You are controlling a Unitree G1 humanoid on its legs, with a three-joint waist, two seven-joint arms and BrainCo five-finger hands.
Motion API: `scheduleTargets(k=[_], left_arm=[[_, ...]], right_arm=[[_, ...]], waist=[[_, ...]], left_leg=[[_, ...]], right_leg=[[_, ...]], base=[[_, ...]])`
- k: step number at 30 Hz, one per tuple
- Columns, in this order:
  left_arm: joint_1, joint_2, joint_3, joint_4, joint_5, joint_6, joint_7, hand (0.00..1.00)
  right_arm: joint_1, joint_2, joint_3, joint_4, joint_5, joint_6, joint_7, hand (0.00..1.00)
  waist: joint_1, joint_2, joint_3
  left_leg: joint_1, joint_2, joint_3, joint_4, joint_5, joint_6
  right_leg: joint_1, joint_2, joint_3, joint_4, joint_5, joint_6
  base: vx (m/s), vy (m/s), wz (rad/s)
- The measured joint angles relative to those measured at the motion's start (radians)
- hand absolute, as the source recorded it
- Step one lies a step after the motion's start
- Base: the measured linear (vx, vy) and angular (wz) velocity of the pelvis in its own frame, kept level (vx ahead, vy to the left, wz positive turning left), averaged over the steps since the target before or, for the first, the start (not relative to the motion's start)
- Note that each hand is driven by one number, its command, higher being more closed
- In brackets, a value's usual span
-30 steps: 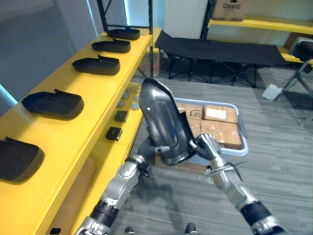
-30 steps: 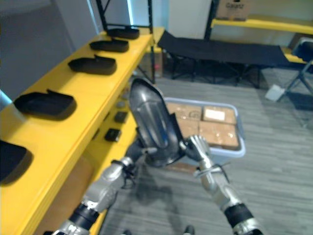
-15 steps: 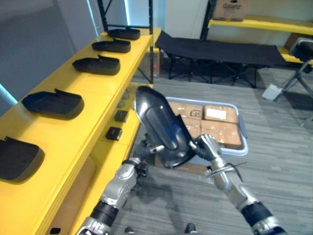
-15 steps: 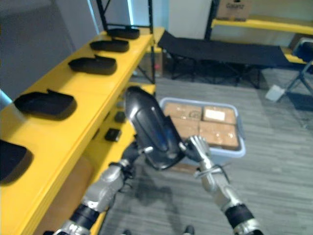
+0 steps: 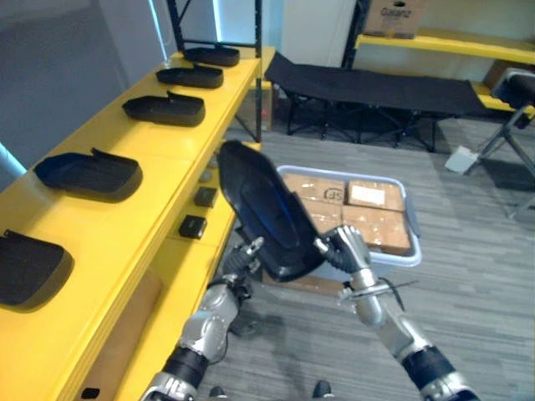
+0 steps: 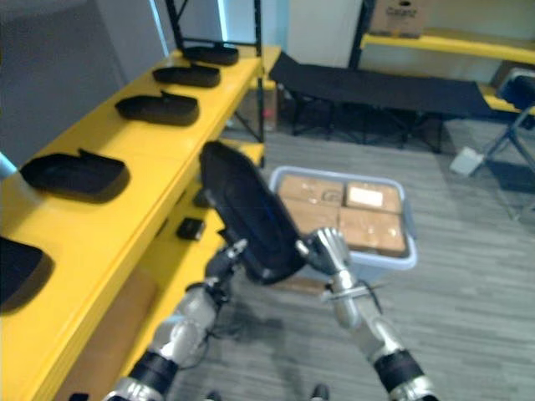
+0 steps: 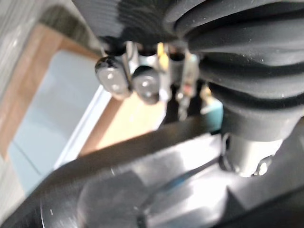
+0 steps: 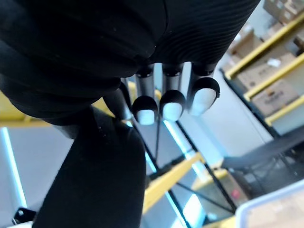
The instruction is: Walk over and take plastic housings, then place them on the shelf
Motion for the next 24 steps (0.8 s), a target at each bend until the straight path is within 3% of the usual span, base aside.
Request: scheduleTargets(k=[5,13,14,17,24], left_arm=[[0.0,0.0,-0.004,0.0,-0.108,-0.032,-0.003,1.0],[0.0,0.0,-0.011,-0.002,-0.122,-0.119,-0.003,1.0],[0.0,0.0,-0.011,-0.002,-0.119,-0.126,-0.002,0.0],[0.0,0.0,-0.011,-0.006,-0.098,-0.134,-0.001,0.0],[0.0,0.002,-0.007,-0.078,0.164,-0.16,0.041,0.0]], right_arm=[[0.0,0.005,0.015,-0.002,-0.003,-0.013,-0.02,1.0],[0.013,0.022,0.044,-0.003,-0.002,-0.013,-0.024,1.0],[0.015,0.027,0.046,-0.003,-0.002,-0.013,-0.024,1.0],[0.017,0.027,0.049,-0.003,0.0,-0.013,-0.024,1.0],[0.046,0.024,0.056,-0.002,0.02,-0.013,-0.023,1.0]], waist=[[-0.001,-0.007,-0.001],[-0.001,-0.011,-0.003],[-0.001,-0.012,-0.003],[-0.001,-0.014,-0.004],[-0.001,-0.025,-0.003]], left_leg=[[0.0,0.0,0.0,0.0,0.0,0.0],[0.0,0.0,-0.001,0.001,0.0,0.0],[0.0,0.0,-0.001,0.001,0.0,0.0],[-0.001,0.001,-0.001,0.002,0.0,0.0],[-0.001,0.004,-0.002,0.002,0.0,0.0]], right_leg=[[0.0,0.0,0.0,0.0,0.0,0.0],[0.002,-0.001,-0.002,0.0,0.0,0.0],[0.002,-0.001,-0.002,0.0,0.0,0.0],[0.002,-0.001,-0.003,0.0,0.0,0.0],[0.002,-0.001,-0.006,-0.001,0.0,0.0]], base=[[0.0,0.0,0.0],[0.0,0.0,0.0],[0.0,0.0,0.0],[0.0,0.0,0.0],[0.0,0.0,0.0]])
